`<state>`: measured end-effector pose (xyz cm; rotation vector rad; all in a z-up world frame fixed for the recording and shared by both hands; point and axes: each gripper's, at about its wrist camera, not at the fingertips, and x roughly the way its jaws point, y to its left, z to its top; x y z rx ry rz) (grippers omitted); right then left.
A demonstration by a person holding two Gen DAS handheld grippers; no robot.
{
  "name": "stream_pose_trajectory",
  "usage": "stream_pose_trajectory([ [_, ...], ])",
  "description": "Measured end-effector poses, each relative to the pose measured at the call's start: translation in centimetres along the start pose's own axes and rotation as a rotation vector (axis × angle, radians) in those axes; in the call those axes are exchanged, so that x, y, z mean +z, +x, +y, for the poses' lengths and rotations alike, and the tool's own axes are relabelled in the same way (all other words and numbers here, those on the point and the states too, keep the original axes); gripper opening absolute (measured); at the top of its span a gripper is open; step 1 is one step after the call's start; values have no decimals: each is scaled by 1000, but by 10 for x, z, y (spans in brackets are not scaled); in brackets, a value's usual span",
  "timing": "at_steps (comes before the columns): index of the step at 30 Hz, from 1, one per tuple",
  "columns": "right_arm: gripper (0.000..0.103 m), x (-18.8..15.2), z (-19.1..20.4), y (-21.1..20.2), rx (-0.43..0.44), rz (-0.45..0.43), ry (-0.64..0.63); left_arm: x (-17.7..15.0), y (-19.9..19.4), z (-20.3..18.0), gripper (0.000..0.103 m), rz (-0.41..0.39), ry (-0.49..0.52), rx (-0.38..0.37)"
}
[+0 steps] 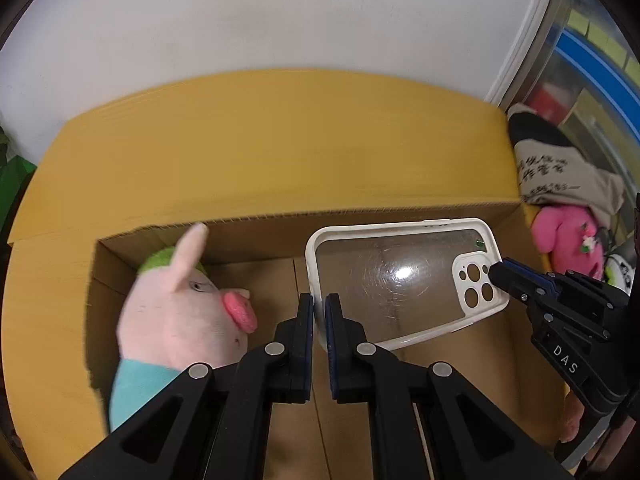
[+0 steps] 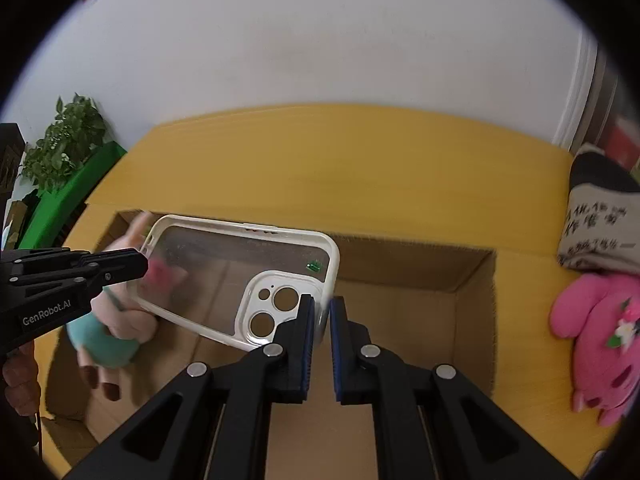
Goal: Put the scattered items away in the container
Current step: 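Lift the white phone case with both grippers and carry it over the box, then open both grippers to release the phone case into the box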
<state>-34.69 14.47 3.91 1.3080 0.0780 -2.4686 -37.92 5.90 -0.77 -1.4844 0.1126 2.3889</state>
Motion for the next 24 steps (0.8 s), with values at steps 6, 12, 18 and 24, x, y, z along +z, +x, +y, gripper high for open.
stream_pose_trajectory([
  [6, 7, -23, -12, 55, -35, 106, 33, -6, 62, -7, 5, 107, 14, 51],
  [12, 8, -32, -16, 75, -53, 124, 47, -12, 82, -1, 5, 126, -17, 39],
  [18, 56, -39, -10, 64, -59, 94, 7, -20, 55, 9, 42, 68, -58, -3],
  [24, 62, -59, 3, -25, 3, -49, -33, -49, -71, 6, 75, -231, -6, -2],
])
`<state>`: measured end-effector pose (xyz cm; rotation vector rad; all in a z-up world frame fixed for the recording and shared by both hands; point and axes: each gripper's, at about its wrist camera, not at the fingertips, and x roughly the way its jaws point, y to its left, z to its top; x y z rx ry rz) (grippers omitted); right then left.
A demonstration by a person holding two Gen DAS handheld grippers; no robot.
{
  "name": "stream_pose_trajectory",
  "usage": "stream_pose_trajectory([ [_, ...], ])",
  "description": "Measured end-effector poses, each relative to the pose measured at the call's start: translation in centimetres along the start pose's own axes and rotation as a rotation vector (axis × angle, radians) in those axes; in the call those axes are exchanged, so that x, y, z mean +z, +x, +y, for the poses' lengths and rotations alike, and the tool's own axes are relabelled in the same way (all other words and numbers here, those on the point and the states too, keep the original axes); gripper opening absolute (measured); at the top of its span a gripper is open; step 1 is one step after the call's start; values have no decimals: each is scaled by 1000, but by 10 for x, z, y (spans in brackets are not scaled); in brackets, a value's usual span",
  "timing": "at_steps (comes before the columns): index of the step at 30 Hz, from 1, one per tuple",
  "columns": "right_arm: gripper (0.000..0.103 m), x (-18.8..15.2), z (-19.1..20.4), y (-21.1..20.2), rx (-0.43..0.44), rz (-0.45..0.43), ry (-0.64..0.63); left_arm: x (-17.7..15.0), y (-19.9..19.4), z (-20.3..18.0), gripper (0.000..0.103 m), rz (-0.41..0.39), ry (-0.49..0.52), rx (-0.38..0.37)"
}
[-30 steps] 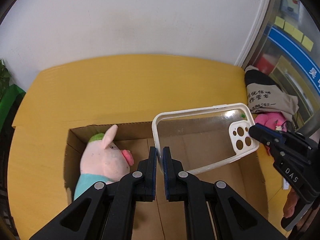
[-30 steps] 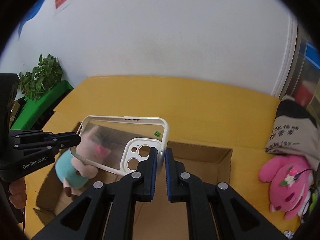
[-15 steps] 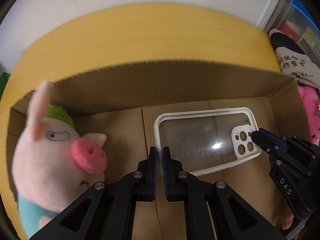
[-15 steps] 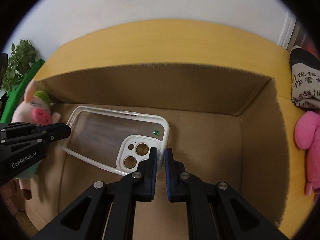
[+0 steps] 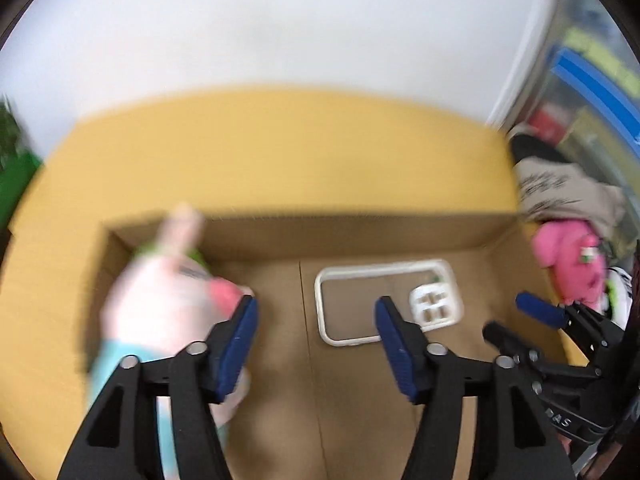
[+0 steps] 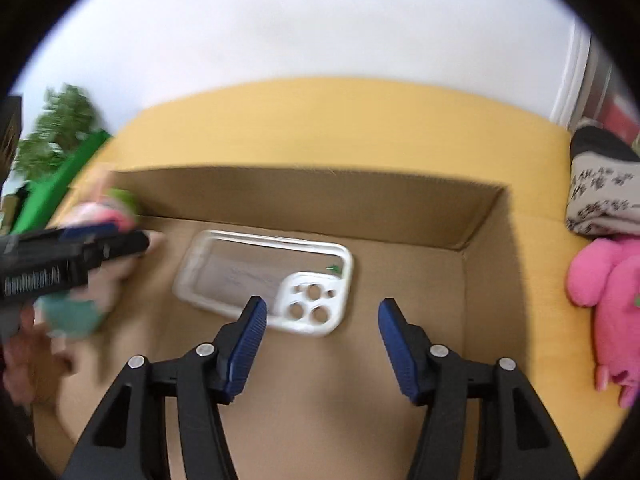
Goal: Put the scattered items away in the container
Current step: 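Open both grippers to release the phone case into the box, then pull both grippers back from the box toward the remaining items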
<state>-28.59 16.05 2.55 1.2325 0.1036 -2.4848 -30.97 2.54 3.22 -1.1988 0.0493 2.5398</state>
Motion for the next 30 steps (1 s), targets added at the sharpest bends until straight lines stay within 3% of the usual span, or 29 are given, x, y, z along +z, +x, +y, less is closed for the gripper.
stream_pose_trajectory([
  [2, 69, -16, 9, -48, 27, -65, -13, -15, -61, -4, 91, -145, 47, 29],
  [4, 79, -35, 20, -100, 38, -135, -30, -38, -115, -7, 99, -268, 79, 61],
  [7, 80, -57, 31, -154, 10, -202, -21, -82, -177, -11, 103, -387, 87, 86],
  [10, 80, -94, 39, -182, -1, -212, -14, -114, -201, -19, 103, -402, 63, 68],
  [18, 79, -165, 73, -203, -39, -164, -68, -192, -215, -47, 103, -355, 13, 37],
  [30, 79, -195, 97, -230, -4, -178, -124, -216, -233, -57, 103, -350, -10, 34],
])
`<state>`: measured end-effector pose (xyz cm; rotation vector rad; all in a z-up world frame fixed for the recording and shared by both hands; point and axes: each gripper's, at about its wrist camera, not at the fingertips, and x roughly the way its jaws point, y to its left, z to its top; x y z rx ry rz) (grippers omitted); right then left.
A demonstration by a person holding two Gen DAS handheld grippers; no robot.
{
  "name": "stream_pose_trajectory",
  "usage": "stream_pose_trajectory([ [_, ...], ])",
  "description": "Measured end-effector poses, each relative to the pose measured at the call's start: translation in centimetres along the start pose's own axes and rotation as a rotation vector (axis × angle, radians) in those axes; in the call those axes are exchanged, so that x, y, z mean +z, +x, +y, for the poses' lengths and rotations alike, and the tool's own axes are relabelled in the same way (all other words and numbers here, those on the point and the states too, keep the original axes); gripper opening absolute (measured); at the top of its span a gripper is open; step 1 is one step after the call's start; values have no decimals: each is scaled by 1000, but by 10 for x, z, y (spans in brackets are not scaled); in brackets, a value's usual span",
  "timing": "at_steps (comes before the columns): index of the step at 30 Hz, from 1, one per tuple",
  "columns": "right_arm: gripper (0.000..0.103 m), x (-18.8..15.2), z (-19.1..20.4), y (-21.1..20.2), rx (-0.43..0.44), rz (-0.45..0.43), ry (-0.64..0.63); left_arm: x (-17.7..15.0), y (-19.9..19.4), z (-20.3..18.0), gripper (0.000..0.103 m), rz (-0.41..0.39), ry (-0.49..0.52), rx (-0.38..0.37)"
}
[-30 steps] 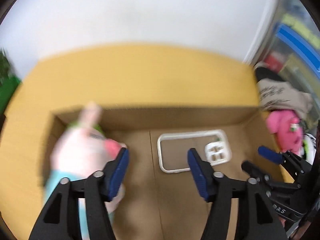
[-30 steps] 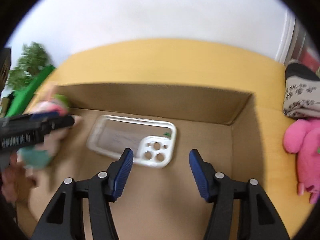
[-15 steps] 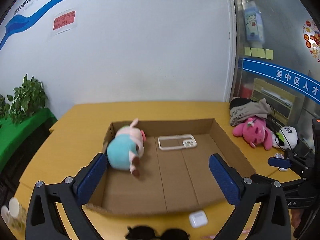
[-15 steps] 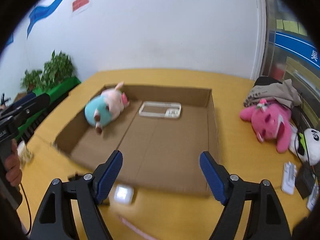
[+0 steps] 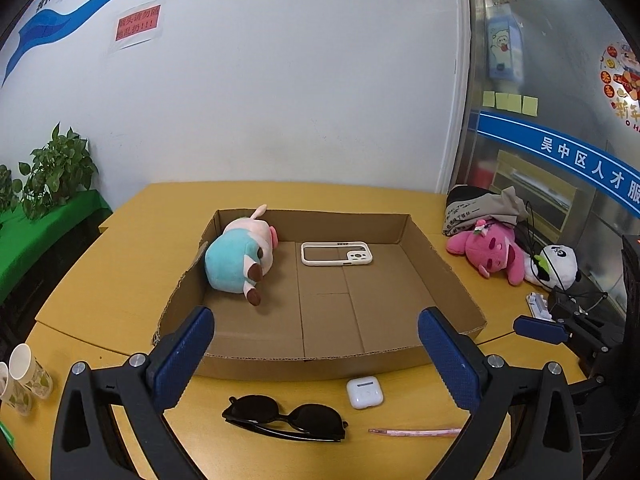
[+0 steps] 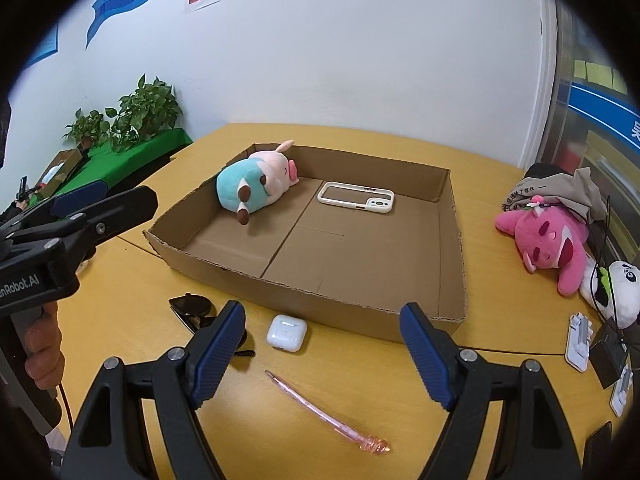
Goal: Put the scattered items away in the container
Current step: 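Pull both grippers back from the box toward the remaining items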
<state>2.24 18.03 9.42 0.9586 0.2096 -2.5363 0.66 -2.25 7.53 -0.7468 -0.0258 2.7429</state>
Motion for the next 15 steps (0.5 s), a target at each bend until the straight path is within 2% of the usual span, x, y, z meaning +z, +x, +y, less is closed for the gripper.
stream_pose_trajectory([
  [10, 79, -7, -5, 5, -8, 1, 24, -7, 9, -8, 103, 38, 19, -7],
  [15, 79, -7, -9, 4, -16, -27, 42, -12, 16, -9, 103, 61, 27, -6],
])
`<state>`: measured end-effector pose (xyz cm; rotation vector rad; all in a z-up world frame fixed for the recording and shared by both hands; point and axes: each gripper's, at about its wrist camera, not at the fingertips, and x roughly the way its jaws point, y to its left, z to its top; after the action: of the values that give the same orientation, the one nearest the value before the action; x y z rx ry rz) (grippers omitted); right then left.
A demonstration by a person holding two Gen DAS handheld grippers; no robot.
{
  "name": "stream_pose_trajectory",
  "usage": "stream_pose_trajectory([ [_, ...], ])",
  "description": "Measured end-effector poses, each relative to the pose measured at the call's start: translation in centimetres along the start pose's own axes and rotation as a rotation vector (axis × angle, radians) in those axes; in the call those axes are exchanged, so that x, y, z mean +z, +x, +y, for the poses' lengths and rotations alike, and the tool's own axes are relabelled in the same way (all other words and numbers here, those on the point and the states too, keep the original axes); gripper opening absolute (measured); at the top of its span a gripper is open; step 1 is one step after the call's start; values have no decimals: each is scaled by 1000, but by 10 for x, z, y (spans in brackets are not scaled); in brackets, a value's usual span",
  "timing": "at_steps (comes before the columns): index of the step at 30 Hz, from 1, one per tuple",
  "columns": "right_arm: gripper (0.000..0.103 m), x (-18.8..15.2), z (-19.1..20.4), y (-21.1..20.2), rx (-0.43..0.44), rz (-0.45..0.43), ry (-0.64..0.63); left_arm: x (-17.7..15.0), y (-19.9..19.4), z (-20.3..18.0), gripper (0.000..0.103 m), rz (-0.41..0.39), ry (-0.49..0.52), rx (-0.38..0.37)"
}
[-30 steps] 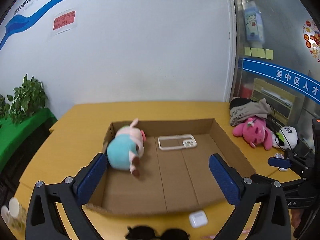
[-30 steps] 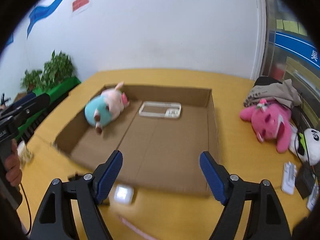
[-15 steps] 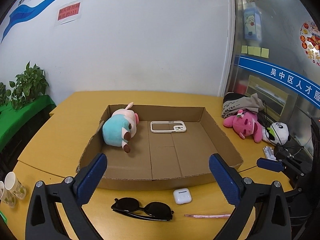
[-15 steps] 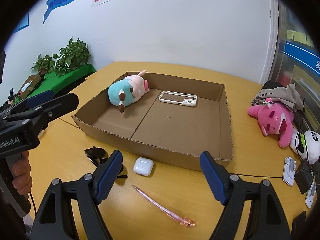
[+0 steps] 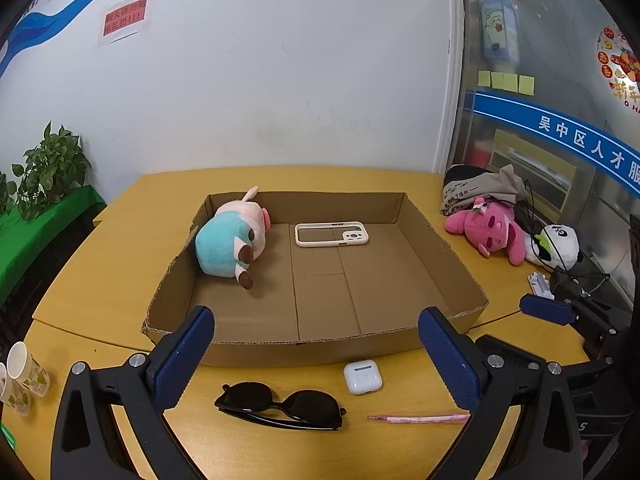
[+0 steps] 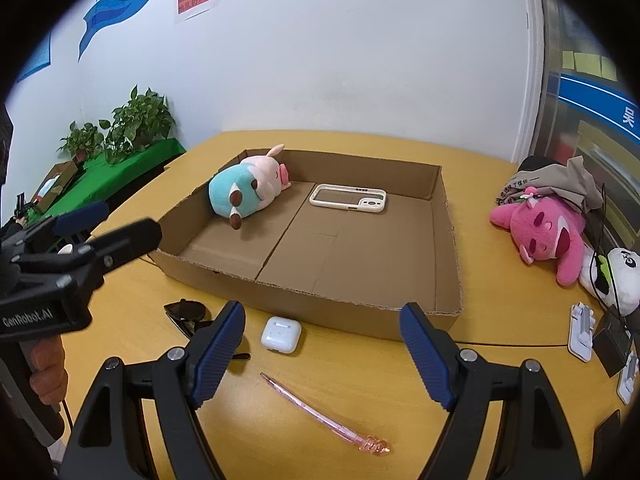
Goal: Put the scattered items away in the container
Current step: 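Pull both grippers back from the box toward the remaining items, then lower the right gripper toward the pink pen on the table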
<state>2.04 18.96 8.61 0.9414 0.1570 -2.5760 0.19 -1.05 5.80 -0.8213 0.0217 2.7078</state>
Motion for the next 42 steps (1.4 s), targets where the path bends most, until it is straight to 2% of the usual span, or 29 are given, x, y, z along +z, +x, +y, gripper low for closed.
stream_pose_trajectory([
  [42, 79, -3, -7, 27, 18, 56, 41, -9, 26, 11, 103, 67, -44, -15],
])
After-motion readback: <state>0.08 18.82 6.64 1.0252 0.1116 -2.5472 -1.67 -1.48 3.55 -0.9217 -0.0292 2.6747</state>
